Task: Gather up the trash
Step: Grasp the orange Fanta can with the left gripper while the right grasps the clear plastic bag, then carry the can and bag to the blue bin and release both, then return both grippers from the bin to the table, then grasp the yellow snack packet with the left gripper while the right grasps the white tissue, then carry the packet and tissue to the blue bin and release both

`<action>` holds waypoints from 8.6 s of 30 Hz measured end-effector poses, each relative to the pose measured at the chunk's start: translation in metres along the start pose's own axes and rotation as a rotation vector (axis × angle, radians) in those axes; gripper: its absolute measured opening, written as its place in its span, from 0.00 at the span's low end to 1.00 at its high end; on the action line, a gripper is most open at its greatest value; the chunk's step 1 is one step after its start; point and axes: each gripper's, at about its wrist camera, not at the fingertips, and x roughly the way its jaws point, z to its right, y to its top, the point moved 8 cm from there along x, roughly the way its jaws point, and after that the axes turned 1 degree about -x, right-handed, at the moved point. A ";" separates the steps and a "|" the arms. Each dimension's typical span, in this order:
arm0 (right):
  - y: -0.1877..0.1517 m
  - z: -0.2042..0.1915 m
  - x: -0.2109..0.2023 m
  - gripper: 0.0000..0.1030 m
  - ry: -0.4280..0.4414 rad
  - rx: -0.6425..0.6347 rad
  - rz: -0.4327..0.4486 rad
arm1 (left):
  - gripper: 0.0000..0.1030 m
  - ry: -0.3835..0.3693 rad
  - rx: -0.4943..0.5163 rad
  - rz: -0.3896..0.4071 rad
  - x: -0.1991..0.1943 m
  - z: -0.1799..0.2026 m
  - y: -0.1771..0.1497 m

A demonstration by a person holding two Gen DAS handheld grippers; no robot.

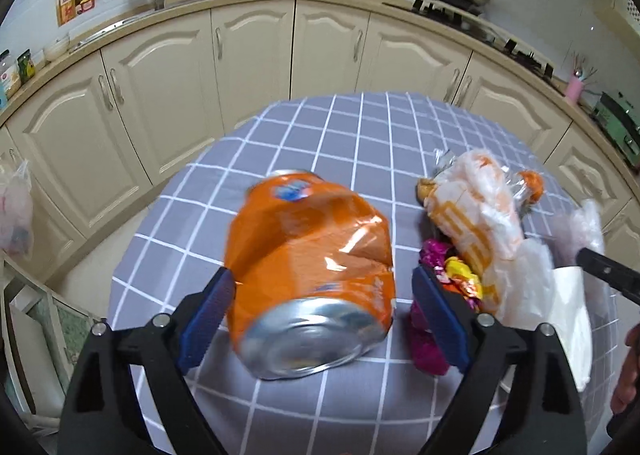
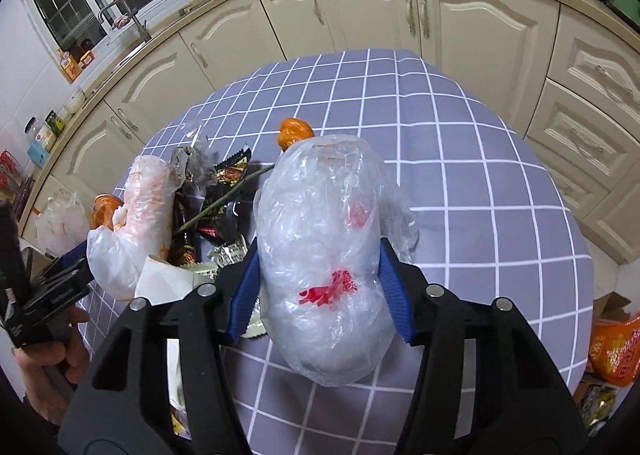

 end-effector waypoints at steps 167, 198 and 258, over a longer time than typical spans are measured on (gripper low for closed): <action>-0.054 -0.071 -0.036 0.94 0.079 -0.021 -0.019 | 0.40 -0.242 0.486 -0.007 -0.065 0.108 -0.119; -0.046 -0.106 0.008 0.51 0.062 -0.142 -0.068 | 0.37 -0.192 0.139 0.069 -0.087 0.044 -0.087; -0.328 0.391 -0.225 0.51 -0.386 0.894 0.184 | 0.37 -0.678 0.896 -0.321 -0.054 0.558 -0.309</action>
